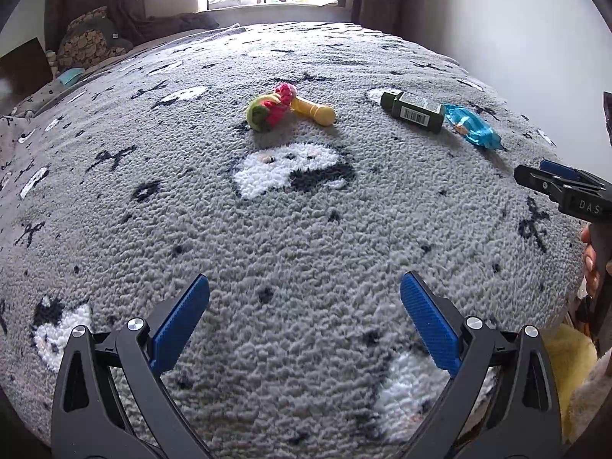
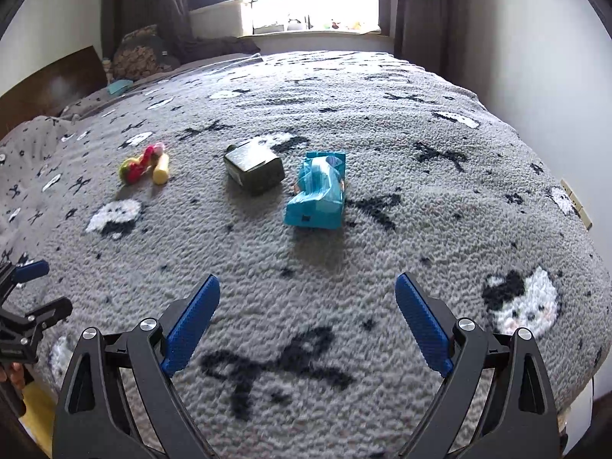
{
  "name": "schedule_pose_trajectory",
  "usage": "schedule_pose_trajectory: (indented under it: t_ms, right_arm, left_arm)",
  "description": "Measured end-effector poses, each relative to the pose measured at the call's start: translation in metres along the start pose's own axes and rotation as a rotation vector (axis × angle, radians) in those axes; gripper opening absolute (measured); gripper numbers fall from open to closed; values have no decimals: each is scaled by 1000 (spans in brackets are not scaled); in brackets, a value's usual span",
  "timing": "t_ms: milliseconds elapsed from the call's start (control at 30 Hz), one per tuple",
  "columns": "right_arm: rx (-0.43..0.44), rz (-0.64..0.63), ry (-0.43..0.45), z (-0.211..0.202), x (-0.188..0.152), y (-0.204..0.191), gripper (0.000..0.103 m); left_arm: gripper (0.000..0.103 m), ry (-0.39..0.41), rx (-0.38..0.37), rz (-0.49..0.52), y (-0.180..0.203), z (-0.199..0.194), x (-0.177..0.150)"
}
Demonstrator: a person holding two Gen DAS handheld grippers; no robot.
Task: Collect trash
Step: 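Grasp the blue wrapper with the right tool while the left tool grasps the pipe-cleaner toy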
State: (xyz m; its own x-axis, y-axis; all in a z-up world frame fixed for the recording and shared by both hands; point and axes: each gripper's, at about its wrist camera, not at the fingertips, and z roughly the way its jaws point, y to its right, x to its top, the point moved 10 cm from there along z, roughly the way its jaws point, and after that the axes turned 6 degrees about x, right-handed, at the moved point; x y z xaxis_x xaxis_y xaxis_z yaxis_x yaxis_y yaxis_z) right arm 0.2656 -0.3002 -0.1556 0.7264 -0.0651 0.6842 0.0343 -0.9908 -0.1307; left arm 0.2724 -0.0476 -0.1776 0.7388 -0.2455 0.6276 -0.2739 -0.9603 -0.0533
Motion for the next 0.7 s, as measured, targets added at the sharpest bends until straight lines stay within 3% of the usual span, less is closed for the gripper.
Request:
schedule_pose_trajectory:
  t_ms: [233,400,533,700]
  right_arm:
    - [-60,14,-25,45,30,15,92]
    - [-66,15,-60,65,38,15,71]
    - [-62,21,-63,73,43,16,62]
    - [-65,30,-71,83,48,18,55]
  left_arm:
    - [95,-11,39,-12,-10,28,29]
    - [95,-6,92,-31,-26,54,66]
    - [93,12,144,-51,-40,74,96]
    - [78,5,105,-82,-41,97,122]
